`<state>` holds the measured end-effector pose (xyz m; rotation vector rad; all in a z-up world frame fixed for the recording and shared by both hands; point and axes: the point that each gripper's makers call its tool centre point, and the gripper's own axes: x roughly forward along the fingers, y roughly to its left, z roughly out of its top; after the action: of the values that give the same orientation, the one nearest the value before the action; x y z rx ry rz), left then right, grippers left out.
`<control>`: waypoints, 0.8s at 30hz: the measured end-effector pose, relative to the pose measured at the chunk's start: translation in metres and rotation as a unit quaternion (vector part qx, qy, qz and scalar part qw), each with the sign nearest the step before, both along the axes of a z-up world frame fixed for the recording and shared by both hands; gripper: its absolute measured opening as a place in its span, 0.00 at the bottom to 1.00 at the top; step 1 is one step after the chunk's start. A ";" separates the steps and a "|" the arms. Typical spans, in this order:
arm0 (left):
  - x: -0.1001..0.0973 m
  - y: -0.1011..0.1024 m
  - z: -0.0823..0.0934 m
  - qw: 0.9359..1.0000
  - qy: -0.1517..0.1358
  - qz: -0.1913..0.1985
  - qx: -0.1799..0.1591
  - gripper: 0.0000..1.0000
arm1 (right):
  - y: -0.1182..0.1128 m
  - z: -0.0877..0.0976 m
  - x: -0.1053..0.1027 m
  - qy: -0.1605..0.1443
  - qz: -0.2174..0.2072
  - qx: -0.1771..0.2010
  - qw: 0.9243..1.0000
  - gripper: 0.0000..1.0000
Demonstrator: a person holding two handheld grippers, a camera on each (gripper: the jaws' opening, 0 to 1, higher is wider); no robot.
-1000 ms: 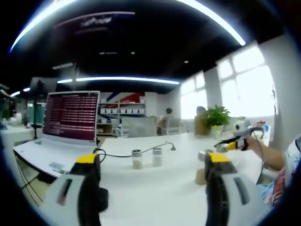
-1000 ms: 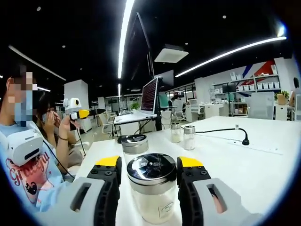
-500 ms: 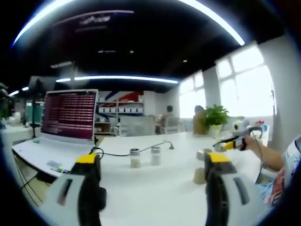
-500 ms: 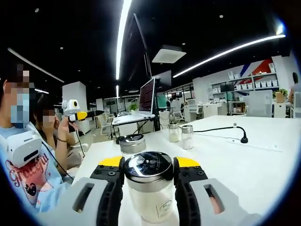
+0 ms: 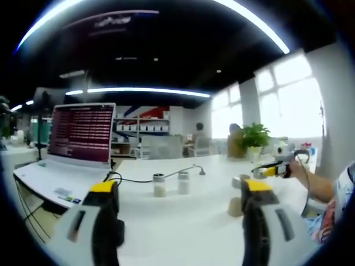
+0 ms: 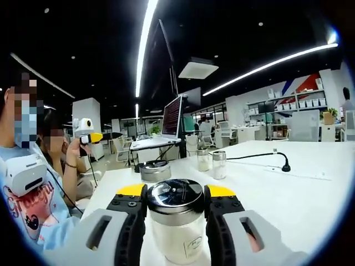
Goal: Rotate the seasoning bottle until the label or dispensing opening points toward the visible target arrow and the bottle remains upright within the marked orientation range
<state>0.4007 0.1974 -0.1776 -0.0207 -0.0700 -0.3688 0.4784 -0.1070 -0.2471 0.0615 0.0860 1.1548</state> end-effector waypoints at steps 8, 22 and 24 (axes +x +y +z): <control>0.000 0.001 0.000 1.000 0.000 0.002 -0.002 0.97 | 0.000 0.000 0.000 -0.003 -0.031 -0.006 0.999 0.40; -0.001 -0.003 0.001 1.000 0.000 -0.003 0.000 0.97 | -0.003 0.000 0.003 -0.003 -0.094 -0.015 0.995 0.40; -0.001 -0.003 0.000 1.000 0.001 -0.005 0.001 0.97 | -0.004 0.000 0.004 -0.003 -0.100 -0.016 0.995 0.40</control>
<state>0.4001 0.1941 -0.1771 -0.0201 -0.0676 -0.3790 0.4821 -0.1108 -0.2470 0.0371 0.0921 0.9522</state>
